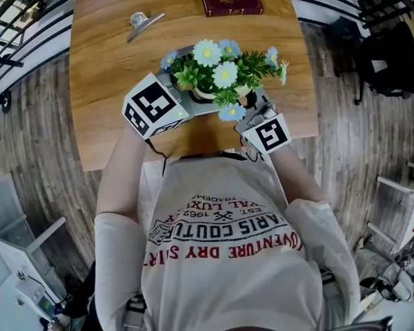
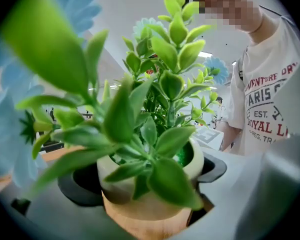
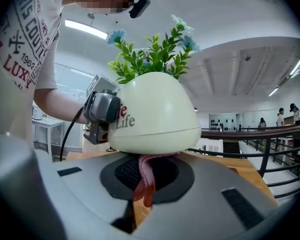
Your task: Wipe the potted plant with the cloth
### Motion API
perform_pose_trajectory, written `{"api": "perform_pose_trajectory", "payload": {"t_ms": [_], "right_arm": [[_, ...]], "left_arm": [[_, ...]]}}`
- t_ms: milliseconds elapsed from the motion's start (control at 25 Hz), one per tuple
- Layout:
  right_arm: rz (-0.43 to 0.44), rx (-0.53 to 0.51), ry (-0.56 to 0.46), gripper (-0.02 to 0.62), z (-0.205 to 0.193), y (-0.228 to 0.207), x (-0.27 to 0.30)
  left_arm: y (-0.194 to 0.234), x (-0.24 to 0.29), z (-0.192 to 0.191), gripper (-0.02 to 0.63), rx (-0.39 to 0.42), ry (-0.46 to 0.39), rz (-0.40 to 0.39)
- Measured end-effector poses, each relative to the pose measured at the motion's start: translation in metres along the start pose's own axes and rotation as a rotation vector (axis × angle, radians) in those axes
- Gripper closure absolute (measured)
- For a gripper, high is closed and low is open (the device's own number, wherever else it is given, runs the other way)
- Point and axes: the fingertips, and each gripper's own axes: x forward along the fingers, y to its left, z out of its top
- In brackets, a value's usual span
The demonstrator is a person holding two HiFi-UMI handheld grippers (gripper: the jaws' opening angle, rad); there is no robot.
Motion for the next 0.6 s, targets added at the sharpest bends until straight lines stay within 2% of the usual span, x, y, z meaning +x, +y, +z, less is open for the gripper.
{"api": "perform_pose_trajectory", "payload": {"t_ms": [320, 600], "right_arm": [[0.067, 0.021, 0.007, 0.555, -0.005, 0.028, 0.003], [0.138, 0.131, 0.092, 0.555, -0.03, 0.028, -0.016]], "left_arm": [[0.0, -0.004, -0.009, 0.083, 0.007, 0.015, -0.003], [0.009, -0.008, -0.021, 0.083, -0.004, 0.016, 0.033]]}}
